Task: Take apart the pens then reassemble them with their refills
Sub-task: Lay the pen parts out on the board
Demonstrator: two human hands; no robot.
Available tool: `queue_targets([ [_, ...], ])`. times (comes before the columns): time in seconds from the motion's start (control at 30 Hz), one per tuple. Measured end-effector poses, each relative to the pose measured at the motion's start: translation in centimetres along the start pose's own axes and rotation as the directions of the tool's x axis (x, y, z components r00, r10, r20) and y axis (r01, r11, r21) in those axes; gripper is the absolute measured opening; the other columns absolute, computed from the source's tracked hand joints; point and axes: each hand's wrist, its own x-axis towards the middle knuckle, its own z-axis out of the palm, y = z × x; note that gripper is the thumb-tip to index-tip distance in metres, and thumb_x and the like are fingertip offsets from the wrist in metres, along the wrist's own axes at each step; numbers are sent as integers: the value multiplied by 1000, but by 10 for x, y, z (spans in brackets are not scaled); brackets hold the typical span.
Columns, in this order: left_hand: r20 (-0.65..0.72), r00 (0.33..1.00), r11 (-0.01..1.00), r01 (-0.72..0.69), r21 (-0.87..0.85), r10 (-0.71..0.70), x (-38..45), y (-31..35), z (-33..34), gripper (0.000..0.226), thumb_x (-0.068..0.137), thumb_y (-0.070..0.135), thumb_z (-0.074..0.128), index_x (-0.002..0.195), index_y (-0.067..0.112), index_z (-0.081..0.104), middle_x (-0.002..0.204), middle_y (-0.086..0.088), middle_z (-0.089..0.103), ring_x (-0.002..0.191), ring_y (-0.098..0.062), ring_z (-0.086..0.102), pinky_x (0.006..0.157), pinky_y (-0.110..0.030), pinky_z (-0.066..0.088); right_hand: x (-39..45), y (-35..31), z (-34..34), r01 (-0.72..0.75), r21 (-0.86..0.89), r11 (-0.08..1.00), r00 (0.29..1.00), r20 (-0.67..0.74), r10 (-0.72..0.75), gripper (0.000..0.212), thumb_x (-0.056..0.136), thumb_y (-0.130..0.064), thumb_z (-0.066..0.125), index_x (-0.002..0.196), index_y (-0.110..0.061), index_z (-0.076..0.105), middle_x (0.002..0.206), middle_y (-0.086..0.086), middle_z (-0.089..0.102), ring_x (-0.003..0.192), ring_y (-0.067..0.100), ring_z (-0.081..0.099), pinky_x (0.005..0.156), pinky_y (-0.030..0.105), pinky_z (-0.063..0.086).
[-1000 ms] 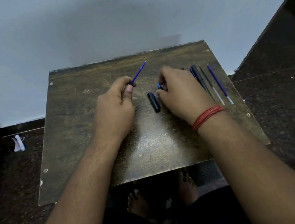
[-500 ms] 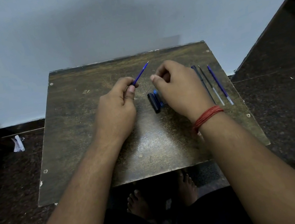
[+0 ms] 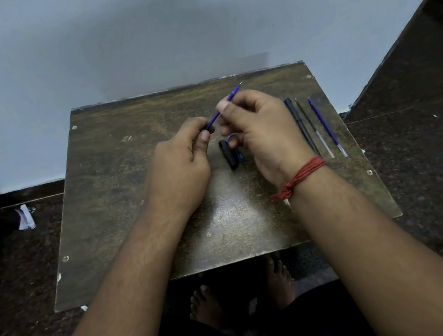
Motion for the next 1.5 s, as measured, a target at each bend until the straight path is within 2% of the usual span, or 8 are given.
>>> queue_targets([
  [0.17, 11, 999, 999, 45, -1, -45, -1, 0, -2, 17, 101, 26, 49, 107, 27, 66, 54, 9, 48, 47, -4, 43, 48, -23, 28, 14, -15, -26, 92, 265, 960, 969, -244, -26, 16, 103, -10, 51, 88, -12, 56, 81, 7, 70, 66, 15, 65, 56, 25, 53],
  [0.23, 19, 998, 998, 56, -7, -56, -2, 1, -2, 17, 102, 26, 49, 106, 28, 66, 53, 10, 45, 47, -3, 42, 47, -22, 28, 18, -20, -40, 145, 254, 956, 940, -336, -54, 16, 103, -11, 51, 88, -12, 56, 76, 5, 70, 61, 14, 64, 55, 25, 53],
  [0.37, 33, 998, 998, 58, 4, -59, -3, 3, -2, 18, 102, 26, 49, 108, 26, 66, 55, 14, 46, 46, 1, 42, 48, -22, 26, 25, -20, -66, 147, -171, 974, 898, -391, -204, 12, 99, -16, 58, 88, -14, 63, 68, -2, 65, 53, 11, 59, 54, 30, 53],
  [0.47, 46, 997, 998, 68, 9, -68, -3, 4, -2, 19, 102, 25, 48, 110, 26, 66, 59, 15, 47, 48, 3, 44, 49, -22, 27, 27, -22, -84, 69, -620, 781, 896, -307, -322, 13, 93, -28, 63, 94, -20, 72, 80, -6, 69, 75, 12, 65, 74, 31, 55],
  [0.6, 45, 996, 997, 71, 14, -71, -3, 5, -3, 19, 102, 25, 49, 111, 25, 66, 58, 15, 47, 46, 2, 43, 49, -23, 27, 25, -20, -98, -42, -851, 523, 939, -213, -271, 17, 94, -27, 63, 96, -15, 75, 96, 3, 73, 93, 19, 65, 80, 23, 46],
  [0.83, 48, 996, 997, 81, -1, -81, -3, 4, -2, 19, 102, 25, 49, 109, 24, 66, 57, 14, 46, 47, 3, 44, 50, -23, 27, 27, -10, -106, -171, -896, 409, 940, -273, -205, 16, 91, -28, 66, 86, -13, 68, 91, 13, 69, 83, 28, 59, 72, 26, 40],
  [1.07, 51, 996, 997, 80, -6, -80, -4, 4, -1, 18, 102, 25, 49, 108, 26, 66, 56, 10, 48, 47, -4, 38, 50, -25, 30, 26, -8, -110, -196, -912, 359, 939, -280, -199, 17, 92, -27, 66, 93, -10, 68, 97, 15, 69, 94, 34, 64, 80, 34, 51],
  [1.5, 62, 994, 995, 96, -30, -94, -4, 4, -1, 18, 102, 25, 48, 108, 28, 66, 58, 6, 49, 49, -10, 39, 51, -25, 31, 23, -14, -104, -200, -888, 414, 924, -311, -221, 14, 94, -27, 63, 92, -14, 68, 96, 8, 69, 93, 28, 65, 82, 39, 55],
])
